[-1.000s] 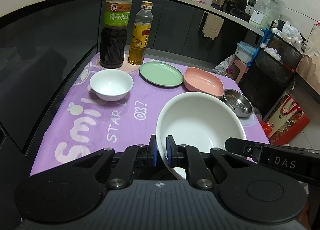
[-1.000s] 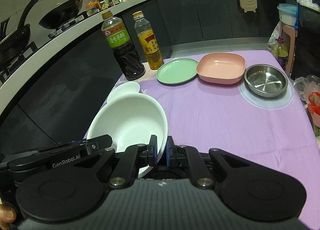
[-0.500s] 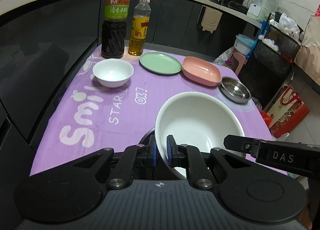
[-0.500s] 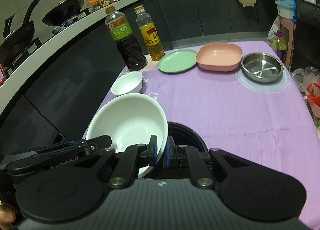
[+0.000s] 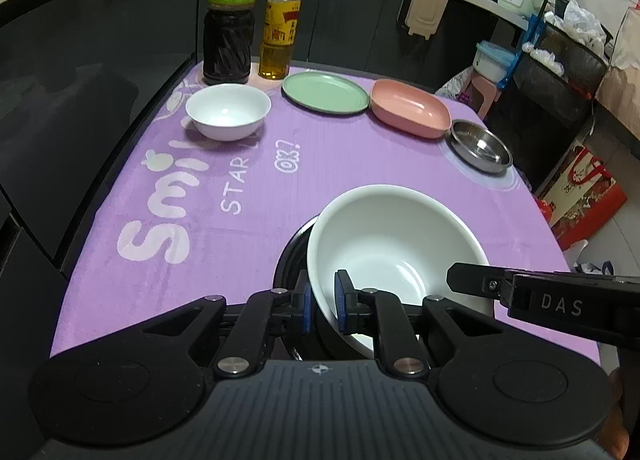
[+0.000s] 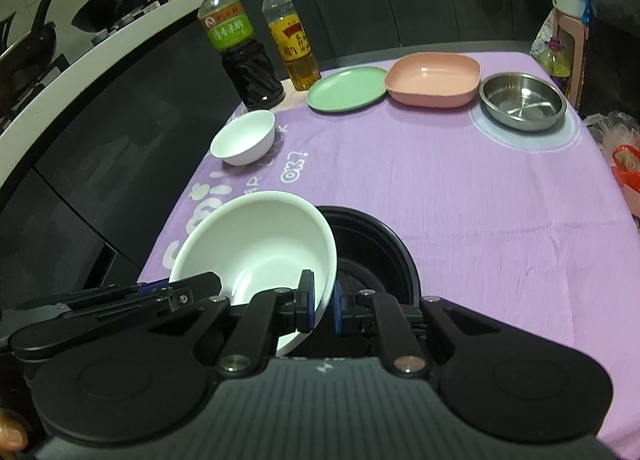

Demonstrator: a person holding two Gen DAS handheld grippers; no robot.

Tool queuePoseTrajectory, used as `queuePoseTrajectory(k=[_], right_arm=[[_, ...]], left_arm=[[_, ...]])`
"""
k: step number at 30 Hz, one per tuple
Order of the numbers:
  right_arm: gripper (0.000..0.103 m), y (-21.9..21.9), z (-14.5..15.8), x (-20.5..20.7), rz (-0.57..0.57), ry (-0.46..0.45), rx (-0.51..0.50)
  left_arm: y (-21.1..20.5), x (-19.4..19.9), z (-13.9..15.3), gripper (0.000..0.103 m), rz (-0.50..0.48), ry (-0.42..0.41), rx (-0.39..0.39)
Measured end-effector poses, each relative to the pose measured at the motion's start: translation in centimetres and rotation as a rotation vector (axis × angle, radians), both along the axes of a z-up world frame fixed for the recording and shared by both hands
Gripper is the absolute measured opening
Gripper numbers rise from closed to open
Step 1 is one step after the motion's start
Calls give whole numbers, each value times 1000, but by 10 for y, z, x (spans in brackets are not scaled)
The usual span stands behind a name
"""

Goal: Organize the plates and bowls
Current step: 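Carry the large white bowl into the black bowl and open both grippers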

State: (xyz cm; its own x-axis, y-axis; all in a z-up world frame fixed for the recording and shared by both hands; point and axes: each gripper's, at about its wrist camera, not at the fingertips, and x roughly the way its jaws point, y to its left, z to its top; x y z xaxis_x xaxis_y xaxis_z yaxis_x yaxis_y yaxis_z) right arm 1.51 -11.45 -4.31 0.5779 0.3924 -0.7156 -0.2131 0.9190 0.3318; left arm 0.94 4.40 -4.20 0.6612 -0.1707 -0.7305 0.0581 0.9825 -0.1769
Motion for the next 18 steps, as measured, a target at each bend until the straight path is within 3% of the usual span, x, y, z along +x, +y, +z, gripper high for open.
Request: queuePoseTrajectory(k=[18], right_arm=[[11,-1,-19,8,-28,54,-33]], left_arm=[[-10,12,-25,12,-30,84,45]])
